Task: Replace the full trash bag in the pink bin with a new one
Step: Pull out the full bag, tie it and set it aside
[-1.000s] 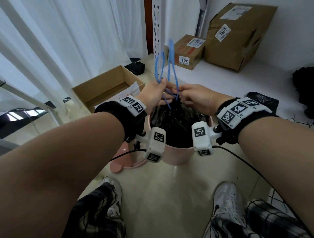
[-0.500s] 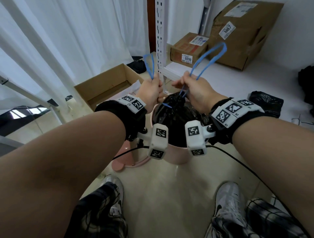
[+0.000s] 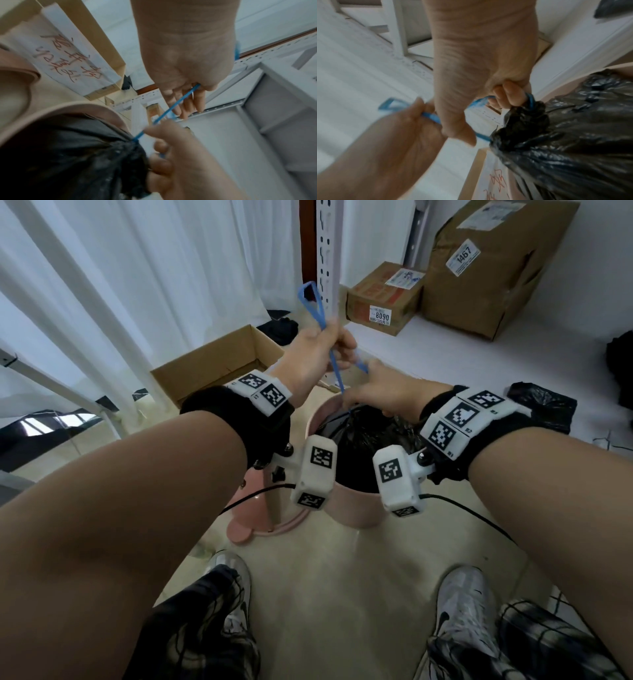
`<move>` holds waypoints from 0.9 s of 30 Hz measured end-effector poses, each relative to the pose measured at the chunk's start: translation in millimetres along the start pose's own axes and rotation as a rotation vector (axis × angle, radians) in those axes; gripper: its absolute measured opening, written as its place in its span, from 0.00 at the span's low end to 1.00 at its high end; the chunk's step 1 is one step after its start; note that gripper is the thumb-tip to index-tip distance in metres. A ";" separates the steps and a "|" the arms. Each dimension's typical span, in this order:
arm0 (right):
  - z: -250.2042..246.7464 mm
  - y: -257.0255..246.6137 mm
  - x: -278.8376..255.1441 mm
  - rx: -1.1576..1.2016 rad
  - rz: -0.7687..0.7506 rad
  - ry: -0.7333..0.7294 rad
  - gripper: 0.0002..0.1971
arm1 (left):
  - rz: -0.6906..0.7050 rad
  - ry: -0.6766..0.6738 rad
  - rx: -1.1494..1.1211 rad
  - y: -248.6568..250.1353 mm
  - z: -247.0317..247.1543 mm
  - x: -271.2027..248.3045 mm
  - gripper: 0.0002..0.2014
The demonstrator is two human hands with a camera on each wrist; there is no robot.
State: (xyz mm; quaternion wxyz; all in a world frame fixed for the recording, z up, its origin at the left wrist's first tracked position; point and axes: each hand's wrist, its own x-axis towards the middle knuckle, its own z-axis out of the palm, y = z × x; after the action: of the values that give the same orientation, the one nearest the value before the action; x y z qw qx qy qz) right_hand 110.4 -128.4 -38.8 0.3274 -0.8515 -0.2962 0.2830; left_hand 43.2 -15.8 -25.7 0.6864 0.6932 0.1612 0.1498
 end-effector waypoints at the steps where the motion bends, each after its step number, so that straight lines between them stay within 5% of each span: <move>1: 1.5 -2.3 0.2 -0.117 -0.046 -0.026 0.28 | 0.021 -0.016 0.034 3.3 1.5 -0.2 0.23; 4: 7.8 -10.1 -3.3 -0.264 -0.170 -0.013 0.23 | 0.068 -0.020 0.195 5.8 5.6 0.7 0.23; 8: 6.1 -15.6 -7.2 -0.094 -0.269 0.041 0.19 | 0.002 -0.086 0.507 -0.8 -3.5 3.5 0.27; 11: -0.9 -8.6 -3.9 -0.043 -0.224 0.029 0.16 | 0.004 -0.204 0.797 -8.9 -8.3 -4.4 0.26; 14: -8.5 -1.6 -5.0 0.105 -0.180 -0.019 0.20 | 0.022 -0.168 0.968 -9.9 -6.6 -7.2 0.28; 18: -22.2 10.7 -5.0 0.184 -0.180 0.018 0.26 | -0.014 -0.091 1.006 -8.5 -17.1 -2.0 0.29; 22: -22.7 28.3 -5.1 -0.065 -0.130 -0.041 0.25 | -0.001 0.042 1.125 -9.9 -25.9 2.9 0.25; 27: -23.7 33.9 0.2 -0.171 -0.081 0.015 0.20 | 0.030 0.267 0.772 -7.5 -19.6 7.3 0.18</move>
State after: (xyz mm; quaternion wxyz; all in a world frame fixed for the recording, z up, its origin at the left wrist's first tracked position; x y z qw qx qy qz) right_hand 137.4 -158.2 -48.6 0.2669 -0.8659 -0.3507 0.2367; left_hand 41.2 5.0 -33.0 0.3465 0.8767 0.2830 0.1770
